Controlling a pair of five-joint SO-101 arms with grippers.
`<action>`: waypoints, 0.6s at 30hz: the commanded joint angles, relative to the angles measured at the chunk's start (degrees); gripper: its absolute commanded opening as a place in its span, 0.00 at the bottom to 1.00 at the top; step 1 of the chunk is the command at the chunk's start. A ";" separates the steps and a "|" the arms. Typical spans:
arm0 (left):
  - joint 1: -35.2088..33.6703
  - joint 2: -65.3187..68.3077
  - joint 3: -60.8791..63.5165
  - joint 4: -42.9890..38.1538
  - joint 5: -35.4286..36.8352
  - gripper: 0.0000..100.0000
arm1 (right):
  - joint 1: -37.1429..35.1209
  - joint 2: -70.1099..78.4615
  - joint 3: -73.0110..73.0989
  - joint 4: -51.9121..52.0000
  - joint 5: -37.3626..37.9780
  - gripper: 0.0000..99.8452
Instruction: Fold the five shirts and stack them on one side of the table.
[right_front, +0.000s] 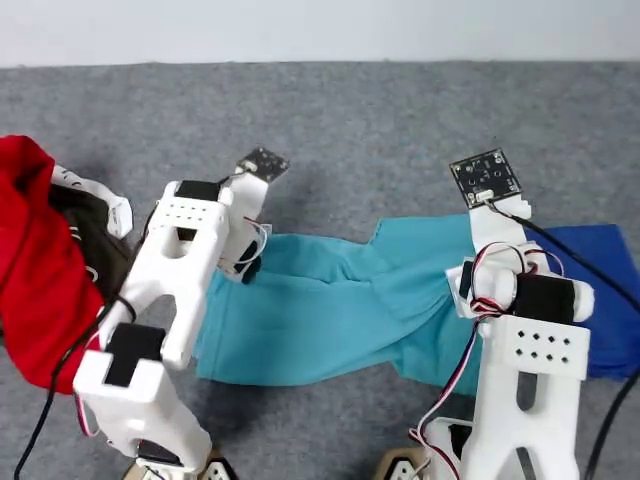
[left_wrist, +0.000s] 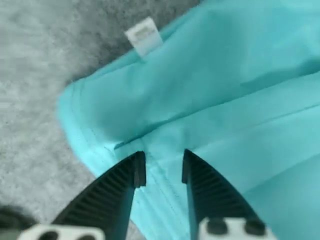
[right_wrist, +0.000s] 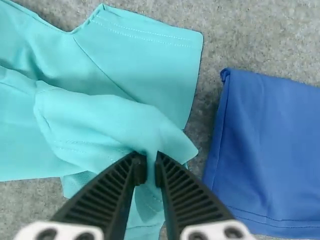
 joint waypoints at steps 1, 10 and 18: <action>0.53 3.87 -2.59 0.26 -1.85 0.14 | 0.48 -0.48 -0.26 -1.01 0.44 0.01; 0.88 8.62 -8.31 2.46 -2.11 0.01 | 0.48 -0.48 -0.26 -1.01 0.44 0.01; 0.88 8.62 -16.84 15.91 -2.20 0.01 | 0.48 -0.48 -0.26 -1.01 0.44 0.01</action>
